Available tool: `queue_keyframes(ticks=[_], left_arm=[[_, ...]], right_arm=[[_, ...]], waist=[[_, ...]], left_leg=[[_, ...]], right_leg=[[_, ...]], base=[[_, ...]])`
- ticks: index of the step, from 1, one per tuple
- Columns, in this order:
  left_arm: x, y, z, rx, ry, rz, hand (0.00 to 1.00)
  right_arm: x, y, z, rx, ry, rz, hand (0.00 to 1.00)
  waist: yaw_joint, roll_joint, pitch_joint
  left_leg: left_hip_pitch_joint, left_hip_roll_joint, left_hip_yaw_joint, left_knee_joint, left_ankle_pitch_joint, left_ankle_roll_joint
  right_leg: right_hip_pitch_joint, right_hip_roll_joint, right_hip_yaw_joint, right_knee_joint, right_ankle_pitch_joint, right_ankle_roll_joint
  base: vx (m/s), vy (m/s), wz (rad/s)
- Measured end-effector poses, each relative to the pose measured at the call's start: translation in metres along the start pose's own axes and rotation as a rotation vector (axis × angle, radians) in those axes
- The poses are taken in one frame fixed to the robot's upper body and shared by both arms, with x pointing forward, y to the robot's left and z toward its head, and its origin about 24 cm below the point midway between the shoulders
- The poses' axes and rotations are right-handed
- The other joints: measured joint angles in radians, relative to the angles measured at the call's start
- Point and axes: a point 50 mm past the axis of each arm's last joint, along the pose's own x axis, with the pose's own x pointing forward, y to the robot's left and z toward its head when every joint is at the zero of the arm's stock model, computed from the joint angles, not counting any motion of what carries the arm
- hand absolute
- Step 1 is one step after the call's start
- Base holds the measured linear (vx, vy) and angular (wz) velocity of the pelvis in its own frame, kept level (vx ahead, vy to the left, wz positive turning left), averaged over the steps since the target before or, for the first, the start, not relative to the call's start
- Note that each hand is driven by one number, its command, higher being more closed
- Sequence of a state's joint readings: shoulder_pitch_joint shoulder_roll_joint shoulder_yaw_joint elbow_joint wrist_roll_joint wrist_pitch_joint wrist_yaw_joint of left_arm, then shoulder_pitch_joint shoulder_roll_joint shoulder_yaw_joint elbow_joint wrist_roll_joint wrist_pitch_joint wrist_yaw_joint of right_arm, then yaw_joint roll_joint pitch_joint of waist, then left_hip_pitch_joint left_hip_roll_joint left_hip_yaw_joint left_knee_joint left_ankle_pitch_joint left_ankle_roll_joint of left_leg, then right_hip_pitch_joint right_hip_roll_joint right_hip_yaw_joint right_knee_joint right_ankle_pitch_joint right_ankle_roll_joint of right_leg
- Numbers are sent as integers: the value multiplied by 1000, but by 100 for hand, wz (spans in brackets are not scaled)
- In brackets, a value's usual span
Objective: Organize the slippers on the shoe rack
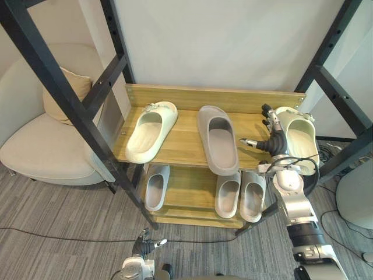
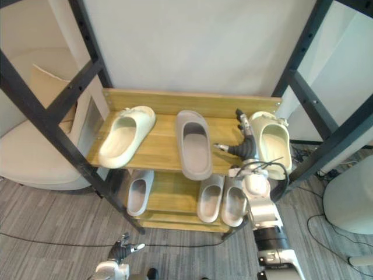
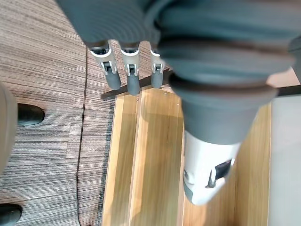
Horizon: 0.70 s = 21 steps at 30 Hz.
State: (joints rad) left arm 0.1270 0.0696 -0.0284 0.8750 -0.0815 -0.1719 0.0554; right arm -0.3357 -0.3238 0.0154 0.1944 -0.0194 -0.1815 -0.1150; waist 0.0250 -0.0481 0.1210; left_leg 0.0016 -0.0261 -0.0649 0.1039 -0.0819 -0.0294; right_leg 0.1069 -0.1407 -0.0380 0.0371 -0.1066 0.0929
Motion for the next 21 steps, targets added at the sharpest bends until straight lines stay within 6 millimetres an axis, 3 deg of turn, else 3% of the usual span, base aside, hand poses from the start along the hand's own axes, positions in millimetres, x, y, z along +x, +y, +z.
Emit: queue_keyframes(ticks=[11,21], left_arm=[[2,1,6,-7,-25,5,0],[2,5,6,-28,-29,17,0]], right_arm=[[15,9,13,-3,-45,36,0],[32,18,15,-26,-26,73,0]], waist=[[29,-6,18],[35,-5,35]], left_leg=[[-1,-4,-28,-21,15,-1],[-1,-4,-32,-26,17,-2]], right_leg=[[1,0,-16,-11,6,-1],[-1,0,-16,-12,6,-1]], base=[[-6,-3,3],[0,0,0]])
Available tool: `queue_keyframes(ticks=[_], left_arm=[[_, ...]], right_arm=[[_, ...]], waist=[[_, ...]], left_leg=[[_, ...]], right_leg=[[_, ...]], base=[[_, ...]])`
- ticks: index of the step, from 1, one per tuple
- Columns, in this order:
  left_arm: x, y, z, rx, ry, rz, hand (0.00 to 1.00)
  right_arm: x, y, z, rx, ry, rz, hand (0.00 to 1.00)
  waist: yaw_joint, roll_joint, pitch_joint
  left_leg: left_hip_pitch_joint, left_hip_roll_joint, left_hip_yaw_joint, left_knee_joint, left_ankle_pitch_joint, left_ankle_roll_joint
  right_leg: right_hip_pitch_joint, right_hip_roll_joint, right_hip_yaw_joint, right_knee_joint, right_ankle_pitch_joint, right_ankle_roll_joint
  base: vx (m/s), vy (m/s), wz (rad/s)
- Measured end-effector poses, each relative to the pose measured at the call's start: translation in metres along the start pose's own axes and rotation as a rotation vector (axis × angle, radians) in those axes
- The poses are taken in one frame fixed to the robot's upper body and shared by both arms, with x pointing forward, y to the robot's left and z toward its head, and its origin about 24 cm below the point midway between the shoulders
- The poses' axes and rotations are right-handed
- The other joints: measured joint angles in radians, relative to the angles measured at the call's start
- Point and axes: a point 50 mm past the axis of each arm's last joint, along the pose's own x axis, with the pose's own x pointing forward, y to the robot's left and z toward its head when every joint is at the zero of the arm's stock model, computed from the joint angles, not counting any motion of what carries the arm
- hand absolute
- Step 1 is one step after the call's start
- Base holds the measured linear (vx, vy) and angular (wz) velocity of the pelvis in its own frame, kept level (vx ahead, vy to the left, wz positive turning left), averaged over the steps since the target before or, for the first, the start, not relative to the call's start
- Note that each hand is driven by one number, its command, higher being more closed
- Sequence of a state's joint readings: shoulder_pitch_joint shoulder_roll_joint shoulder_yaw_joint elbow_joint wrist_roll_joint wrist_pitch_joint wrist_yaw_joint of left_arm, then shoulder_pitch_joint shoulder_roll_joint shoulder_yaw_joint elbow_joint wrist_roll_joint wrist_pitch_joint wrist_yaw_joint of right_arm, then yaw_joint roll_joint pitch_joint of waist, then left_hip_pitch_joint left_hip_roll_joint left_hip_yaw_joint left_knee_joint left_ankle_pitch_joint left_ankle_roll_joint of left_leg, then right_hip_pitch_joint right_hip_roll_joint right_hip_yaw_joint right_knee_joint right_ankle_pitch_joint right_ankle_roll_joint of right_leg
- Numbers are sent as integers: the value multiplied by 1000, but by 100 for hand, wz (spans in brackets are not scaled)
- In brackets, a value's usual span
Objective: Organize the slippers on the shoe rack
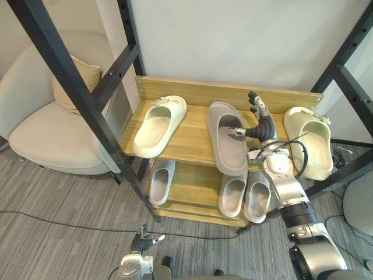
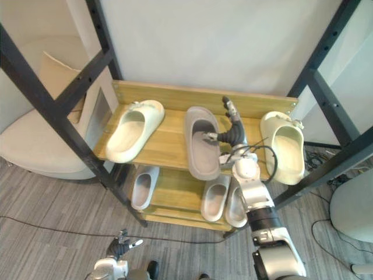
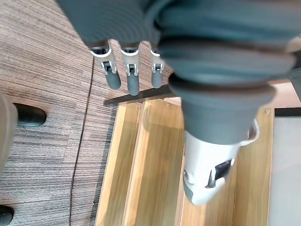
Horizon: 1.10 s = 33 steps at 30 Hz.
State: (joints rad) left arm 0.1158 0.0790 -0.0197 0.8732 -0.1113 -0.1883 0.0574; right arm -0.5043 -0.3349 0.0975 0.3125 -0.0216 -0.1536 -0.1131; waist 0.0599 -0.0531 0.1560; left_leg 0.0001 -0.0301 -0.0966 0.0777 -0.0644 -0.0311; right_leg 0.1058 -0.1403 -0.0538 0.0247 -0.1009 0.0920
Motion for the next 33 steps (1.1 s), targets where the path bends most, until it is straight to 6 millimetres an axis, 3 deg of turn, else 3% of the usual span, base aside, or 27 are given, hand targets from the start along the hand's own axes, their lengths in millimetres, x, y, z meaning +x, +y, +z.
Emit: queue_keyframes(ticks=[2,3,14,26,31,33], left_arm=[[0,3,0,0,3,7,0],[0,6,-1,4,7,12,0],[-2,12,-8,3,34,28,0],[-2,12,-3,3,16,25,0],[-1,12,-3,2,18,26,0],[-1,12,-3,1,24,25,0]], right_arm=[[5,0,-1,-11,15,4,0],[9,0,0,-21,11,7,100],[25,-7,17,-172,-45,40,100],[25,-9,26,-164,-83,33,100],[13,-7,43,-143,-172,33,100],[7,-7,61,-122,-260,17,100]], waist=[[1,-2,8],[1,-2,12],[3,-2,30],[5,-5,35],[4,-5,35],[3,-5,35]], left_leg=[[0,0,-2,-3,2,0],[-1,0,-3,-3,2,-1],[-2,-1,-37,-31,21,-5],[0,2,-44,-31,23,-6],[7,4,-41,-30,22,-6],[15,5,-29,-30,22,-6]], right_leg=[[0,0,-1,-2,1,0],[0,0,-2,-5,3,0],[-6,3,-10,-12,11,-2],[-3,4,-15,-8,10,-2],[-5,4,-10,7,5,-5],[-5,4,4,10,5,-5]], base=[[0,0,0],[0,0,0],[-10,1,2],[0,-1,1],[-4,3,-2],[-22,22,-14]])
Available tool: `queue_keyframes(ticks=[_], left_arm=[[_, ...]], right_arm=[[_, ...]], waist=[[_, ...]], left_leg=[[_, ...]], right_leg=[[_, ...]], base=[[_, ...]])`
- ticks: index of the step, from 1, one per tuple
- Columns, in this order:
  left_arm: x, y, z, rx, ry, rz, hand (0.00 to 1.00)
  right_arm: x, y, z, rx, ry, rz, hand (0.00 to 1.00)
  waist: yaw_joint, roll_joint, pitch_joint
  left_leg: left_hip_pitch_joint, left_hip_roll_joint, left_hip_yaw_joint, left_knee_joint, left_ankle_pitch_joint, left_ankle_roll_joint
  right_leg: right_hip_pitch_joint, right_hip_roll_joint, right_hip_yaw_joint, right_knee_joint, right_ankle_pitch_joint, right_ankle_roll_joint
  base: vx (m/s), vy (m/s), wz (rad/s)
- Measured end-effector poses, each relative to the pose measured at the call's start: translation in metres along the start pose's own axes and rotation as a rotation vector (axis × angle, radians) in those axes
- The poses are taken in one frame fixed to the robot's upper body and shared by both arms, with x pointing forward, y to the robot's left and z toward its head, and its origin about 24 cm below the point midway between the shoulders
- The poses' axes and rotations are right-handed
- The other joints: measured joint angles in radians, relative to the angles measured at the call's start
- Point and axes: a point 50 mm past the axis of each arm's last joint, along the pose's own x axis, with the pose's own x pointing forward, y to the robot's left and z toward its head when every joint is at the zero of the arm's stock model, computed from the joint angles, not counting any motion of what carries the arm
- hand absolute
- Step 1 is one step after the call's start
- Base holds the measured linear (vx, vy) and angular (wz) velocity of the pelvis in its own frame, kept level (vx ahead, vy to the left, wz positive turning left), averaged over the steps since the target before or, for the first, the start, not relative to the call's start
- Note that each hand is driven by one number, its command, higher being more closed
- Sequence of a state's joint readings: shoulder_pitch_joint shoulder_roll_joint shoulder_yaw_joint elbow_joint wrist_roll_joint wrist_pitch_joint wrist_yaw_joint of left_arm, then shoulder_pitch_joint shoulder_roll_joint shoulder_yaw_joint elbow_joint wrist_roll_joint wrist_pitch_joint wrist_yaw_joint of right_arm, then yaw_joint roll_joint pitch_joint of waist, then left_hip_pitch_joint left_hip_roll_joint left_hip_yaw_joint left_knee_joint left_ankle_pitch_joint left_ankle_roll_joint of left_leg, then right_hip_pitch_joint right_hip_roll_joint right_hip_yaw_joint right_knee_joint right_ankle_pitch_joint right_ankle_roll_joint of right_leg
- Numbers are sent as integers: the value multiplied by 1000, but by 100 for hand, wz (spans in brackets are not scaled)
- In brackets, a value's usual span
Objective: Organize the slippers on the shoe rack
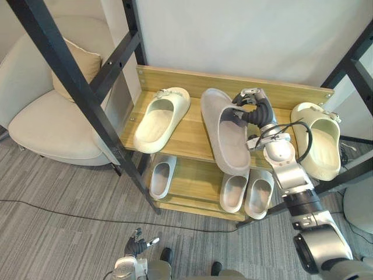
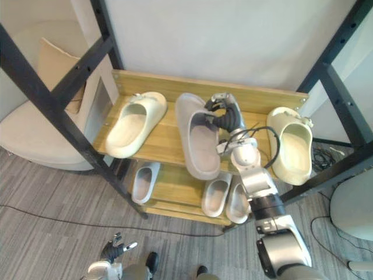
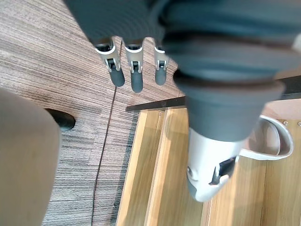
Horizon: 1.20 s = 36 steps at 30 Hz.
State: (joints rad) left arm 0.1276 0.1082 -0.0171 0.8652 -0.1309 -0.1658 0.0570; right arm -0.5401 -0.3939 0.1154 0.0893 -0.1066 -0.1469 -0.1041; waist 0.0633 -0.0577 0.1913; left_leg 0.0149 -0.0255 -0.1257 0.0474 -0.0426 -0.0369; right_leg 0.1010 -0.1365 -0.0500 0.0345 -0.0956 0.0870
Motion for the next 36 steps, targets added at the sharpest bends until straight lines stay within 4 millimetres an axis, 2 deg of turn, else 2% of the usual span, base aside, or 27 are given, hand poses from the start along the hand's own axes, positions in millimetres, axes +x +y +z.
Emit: queue_keyframes(ticks=[5,8,14,20,22,23,25,27,30,36], left_arm=[[0,1,-1,-3,7,4,0],[-1,1,-4,-8,17,8,0],[-2,1,-7,-8,27,9,0],[-3,2,-11,-7,41,10,0],[-3,2,-12,-6,44,9,0],[-4,2,-13,-4,47,8,0],[-4,0,-12,0,44,2,0],[0,-2,-5,3,19,-7,0],[6,-8,12,1,-41,-22,0],[15,-12,36,-22,-120,-31,0]], right_arm=[[-11,-14,31,81,-155,-98,100],[-21,-14,47,146,-239,-128,100],[-36,-12,62,311,-317,-119,100],[-58,9,73,509,-353,36,100],[-67,15,76,554,-355,78,100],[-74,20,79,596,-356,119,100],[-77,25,81,626,-360,155,100],[-80,32,86,650,-374,219,100],[-84,42,86,631,-364,337,100],[-85,53,78,547,-322,485,100]], waist=[[-6,1,-1],[-7,2,-10],[-10,3,-25],[-17,4,-33],[-20,6,-34],[-28,12,-41],[-30,23,-40],[-34,46,0],[-36,63,68],[-45,78,157]], left_leg=[[13,0,8,1,-1,0],[21,1,13,1,-1,0],[36,2,34,6,-1,0],[71,5,58,18,-8,0],[59,1,58,58,-37,-2],[19,0,56,129,-78,-6],[-20,1,56,196,-105,-6],[-109,1,53,353,-149,-2],[-214,-3,52,518,-214,-10],[-378,-1,46,675,-253,-19]], right_leg=[[-1,-1,8,24,-9,2],[-1,-1,14,33,-15,2],[0,-1,35,45,-15,3],[12,0,62,70,-18,5],[9,-3,62,95,-40,1],[-11,-3,62,134,-59,0],[-40,-1,62,178,-74,1],[-122,0,68,329,-125,9],[-229,-1,75,505,-198,2],[-395,9,85,670,-238,7]], base=[[-31,12,-6],[-27,1,-4],[-19,8,-11],[-65,4,-13],[-104,12,-2],[-89,16,6],[-101,20,4],[-117,15,8],[-211,18,8],[-175,8,1]])
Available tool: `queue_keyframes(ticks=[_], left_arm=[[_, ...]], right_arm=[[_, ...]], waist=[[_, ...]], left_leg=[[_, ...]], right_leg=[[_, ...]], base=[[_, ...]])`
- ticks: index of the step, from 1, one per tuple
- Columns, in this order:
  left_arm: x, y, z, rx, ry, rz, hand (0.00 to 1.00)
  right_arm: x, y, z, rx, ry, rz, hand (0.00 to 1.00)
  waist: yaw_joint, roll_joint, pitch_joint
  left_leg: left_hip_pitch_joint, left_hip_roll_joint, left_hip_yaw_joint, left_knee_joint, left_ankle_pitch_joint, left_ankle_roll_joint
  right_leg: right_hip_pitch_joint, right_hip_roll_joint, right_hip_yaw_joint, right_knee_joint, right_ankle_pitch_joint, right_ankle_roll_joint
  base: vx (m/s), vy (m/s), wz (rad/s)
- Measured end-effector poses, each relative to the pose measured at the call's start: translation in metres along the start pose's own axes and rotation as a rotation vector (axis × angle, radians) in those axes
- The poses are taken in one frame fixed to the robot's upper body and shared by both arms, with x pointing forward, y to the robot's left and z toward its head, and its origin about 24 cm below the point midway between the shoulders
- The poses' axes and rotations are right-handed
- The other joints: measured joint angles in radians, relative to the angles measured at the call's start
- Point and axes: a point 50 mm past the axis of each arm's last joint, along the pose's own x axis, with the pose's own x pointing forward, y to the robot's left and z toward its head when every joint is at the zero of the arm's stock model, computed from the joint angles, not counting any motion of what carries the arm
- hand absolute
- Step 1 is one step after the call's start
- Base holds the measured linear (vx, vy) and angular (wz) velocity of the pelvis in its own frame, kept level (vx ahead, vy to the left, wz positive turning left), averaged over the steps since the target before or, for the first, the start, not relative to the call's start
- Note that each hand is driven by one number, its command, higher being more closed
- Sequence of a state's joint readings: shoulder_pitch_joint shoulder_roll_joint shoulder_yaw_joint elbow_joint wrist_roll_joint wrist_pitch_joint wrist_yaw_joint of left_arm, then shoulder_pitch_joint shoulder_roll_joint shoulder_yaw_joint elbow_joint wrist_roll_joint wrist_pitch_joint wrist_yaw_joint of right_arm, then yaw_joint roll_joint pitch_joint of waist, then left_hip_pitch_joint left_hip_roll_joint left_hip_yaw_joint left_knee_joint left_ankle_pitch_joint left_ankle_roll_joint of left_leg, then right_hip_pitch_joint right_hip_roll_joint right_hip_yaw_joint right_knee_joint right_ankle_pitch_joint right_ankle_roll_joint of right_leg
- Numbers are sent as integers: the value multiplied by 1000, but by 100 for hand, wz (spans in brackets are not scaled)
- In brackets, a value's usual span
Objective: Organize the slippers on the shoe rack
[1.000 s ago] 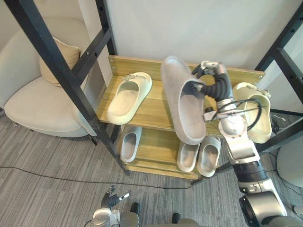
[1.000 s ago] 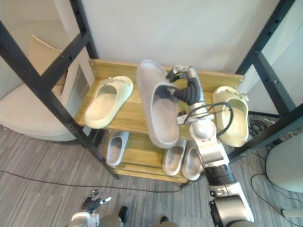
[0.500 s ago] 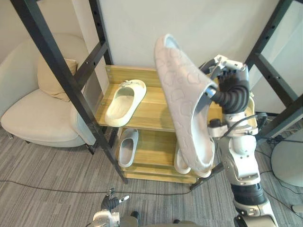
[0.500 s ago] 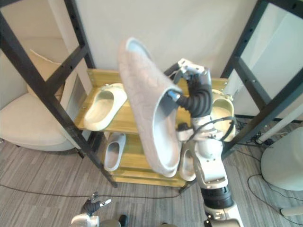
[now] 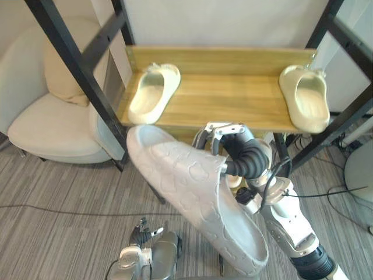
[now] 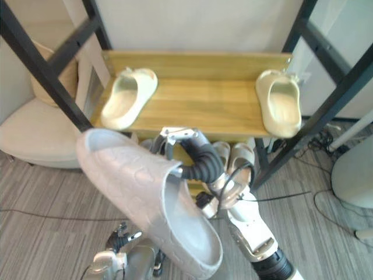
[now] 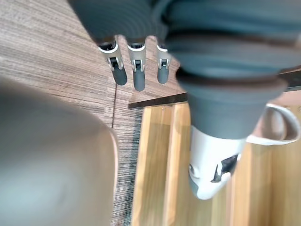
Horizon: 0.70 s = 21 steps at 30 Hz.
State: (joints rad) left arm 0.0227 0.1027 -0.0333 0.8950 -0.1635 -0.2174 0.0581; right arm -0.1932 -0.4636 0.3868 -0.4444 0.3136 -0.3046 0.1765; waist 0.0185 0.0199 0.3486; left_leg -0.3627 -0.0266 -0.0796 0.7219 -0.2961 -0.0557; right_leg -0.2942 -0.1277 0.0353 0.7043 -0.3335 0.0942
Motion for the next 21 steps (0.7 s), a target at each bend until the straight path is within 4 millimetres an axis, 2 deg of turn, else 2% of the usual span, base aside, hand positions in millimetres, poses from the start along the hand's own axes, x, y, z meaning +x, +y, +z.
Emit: queue_keyframes(ticks=[7,9,11,12,17,21], left_arm=[[11,-2,34,-34,-127,-1,0],[17,-1,52,-39,-179,12,0],[21,3,66,-26,-221,25,0],[23,9,71,-13,-229,44,0],[24,12,63,-27,-170,89,0],[23,8,72,-94,-213,102,0]], right_arm=[[7,0,-22,-190,114,126,100],[10,-12,-34,-282,172,134,100],[14,-22,-40,-344,196,108,100],[18,-28,-41,-385,199,96,100],[38,-51,-27,-565,135,-8,100],[48,-68,-16,-669,90,-125,100]], waist=[[-5,4,84],[-2,11,100],[7,9,128],[14,5,143],[48,-4,198],[81,-14,208]], left_leg=[[-180,1,6,179,-45,-10],[-296,2,-1,278,-64,-11],[-368,1,-10,346,-80,-2],[-422,0,-11,384,-86,-9],[-644,-1,-41,534,-107,-34],[-760,1,-58,637,-133,-56]], right_leg=[[-189,1,13,195,-52,-5],[-294,3,7,299,-80,-1],[-365,3,5,376,-105,-2],[-421,3,3,420,-119,-6],[-643,5,-13,595,-167,-10],[-760,7,-22,713,-206,-20]], base=[[-101,0,-2],[-74,-26,9],[-83,-45,11],[-91,-46,8],[-107,-69,9],[-70,-62,3]])
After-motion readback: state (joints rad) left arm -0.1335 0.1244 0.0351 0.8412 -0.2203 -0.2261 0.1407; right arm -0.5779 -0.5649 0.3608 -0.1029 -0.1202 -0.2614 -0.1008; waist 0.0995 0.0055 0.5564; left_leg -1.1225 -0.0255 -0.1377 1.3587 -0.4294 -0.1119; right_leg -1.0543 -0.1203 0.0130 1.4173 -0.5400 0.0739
